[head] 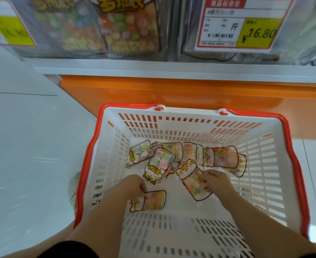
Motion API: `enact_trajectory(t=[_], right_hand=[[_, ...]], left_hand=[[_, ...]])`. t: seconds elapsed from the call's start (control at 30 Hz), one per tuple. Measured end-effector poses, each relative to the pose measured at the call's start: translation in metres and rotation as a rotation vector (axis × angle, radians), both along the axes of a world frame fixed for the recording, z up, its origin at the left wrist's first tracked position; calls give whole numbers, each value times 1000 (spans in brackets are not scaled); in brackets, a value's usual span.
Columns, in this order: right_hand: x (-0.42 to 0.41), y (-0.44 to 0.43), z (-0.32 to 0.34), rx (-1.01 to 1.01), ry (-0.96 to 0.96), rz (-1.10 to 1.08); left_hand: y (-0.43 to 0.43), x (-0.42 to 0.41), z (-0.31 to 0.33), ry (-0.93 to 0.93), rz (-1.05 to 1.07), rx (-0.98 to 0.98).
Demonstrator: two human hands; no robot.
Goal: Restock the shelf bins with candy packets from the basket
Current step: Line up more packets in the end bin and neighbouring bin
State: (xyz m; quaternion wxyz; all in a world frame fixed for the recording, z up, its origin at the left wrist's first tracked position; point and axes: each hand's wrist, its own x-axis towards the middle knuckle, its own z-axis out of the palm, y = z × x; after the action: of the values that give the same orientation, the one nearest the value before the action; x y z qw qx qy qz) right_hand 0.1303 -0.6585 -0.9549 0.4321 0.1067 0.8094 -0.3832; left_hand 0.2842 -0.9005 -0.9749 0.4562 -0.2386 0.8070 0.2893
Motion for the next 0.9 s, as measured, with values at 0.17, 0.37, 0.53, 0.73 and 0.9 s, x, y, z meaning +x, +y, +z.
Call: enact_trajectory(t=[0.17, 0.37, 0.53, 0.73, 0.9], right_hand=[[-5, -17, 23, -79, 31, 65], [8, -50, 71, -200, 177, 243], [21, -70, 113, -354, 325, 278], [21, -67, 124, -520, 106, 111], [19, -75, 109, -509, 146, 175]], left_hand=[[-14, -23, 47, 8, 98, 161], [-7, -47, 89, 354, 392, 317], [11, -60, 112, 522, 868, 496], [29, -71, 118, 642, 1187, 650], [48, -76, 89, 544, 1625, 882]])
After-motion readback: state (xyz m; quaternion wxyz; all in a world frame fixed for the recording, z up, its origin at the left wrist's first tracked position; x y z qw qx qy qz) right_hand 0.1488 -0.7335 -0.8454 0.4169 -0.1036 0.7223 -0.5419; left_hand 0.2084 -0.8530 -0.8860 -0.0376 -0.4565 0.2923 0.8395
